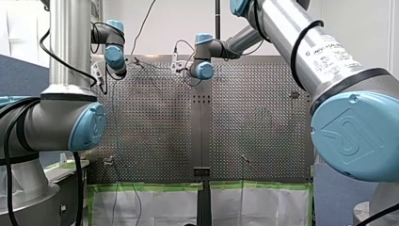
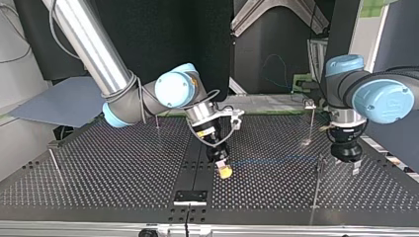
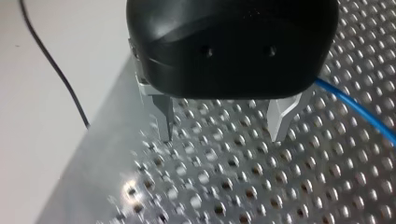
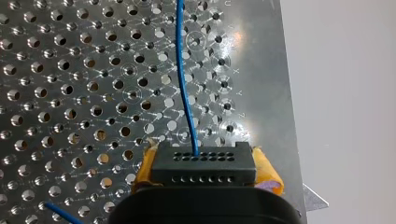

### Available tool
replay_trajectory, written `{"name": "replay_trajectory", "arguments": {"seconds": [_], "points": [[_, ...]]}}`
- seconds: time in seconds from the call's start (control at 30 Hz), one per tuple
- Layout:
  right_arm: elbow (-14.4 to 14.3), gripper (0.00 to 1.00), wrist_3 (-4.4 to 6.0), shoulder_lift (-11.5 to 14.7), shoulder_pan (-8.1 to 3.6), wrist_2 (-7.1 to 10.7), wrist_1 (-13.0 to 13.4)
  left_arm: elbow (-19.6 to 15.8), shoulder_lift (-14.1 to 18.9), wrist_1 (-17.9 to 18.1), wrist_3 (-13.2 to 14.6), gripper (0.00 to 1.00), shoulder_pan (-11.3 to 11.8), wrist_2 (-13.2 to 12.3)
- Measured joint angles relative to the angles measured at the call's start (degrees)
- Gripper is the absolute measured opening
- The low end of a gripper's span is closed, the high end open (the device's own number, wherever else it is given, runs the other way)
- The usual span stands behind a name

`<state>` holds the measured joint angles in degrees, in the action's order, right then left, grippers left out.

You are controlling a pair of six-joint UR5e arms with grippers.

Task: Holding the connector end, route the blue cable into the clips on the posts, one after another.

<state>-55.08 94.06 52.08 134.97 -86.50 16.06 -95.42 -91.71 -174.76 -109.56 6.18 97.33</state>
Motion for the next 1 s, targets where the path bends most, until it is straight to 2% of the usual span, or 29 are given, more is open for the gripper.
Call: {"name": "replay_trajectory", "arguments": {"seconds": [0.27, 0.4, 0.73, 0.9, 1.0], "points": [[0.00, 0.00, 0.23, 0.00, -0.08, -0.02, -0.34, -0.25, 5.19, -5.39, -0.32, 0.99, -0.60, -4.54], [0.00, 0.00, 0.26, 0.00, -0.09, -0.04, -0.47, -0.26, 6.14, -7.85, -0.40, 0.99, -0.76, -6.32], [0.00, 0.00, 0.27, 0.00, -0.11, -0.01, -0.72, -0.28, 6.73, -13.86, 1.98, 0.99, -1.82, -5.29], [0.01, 0.00, 0.26, 0.00, -0.11, 0.01, -0.82, -0.28, 8.61, -16.56, 2.10, 0.99, -1.97, -4.27], [0.00, 0.00, 0.26, 0.00, -0.11, 0.01, -0.84, -0.28, 9.92, -18.13, 2.23, 0.99, -2.18, -4.80]]}}
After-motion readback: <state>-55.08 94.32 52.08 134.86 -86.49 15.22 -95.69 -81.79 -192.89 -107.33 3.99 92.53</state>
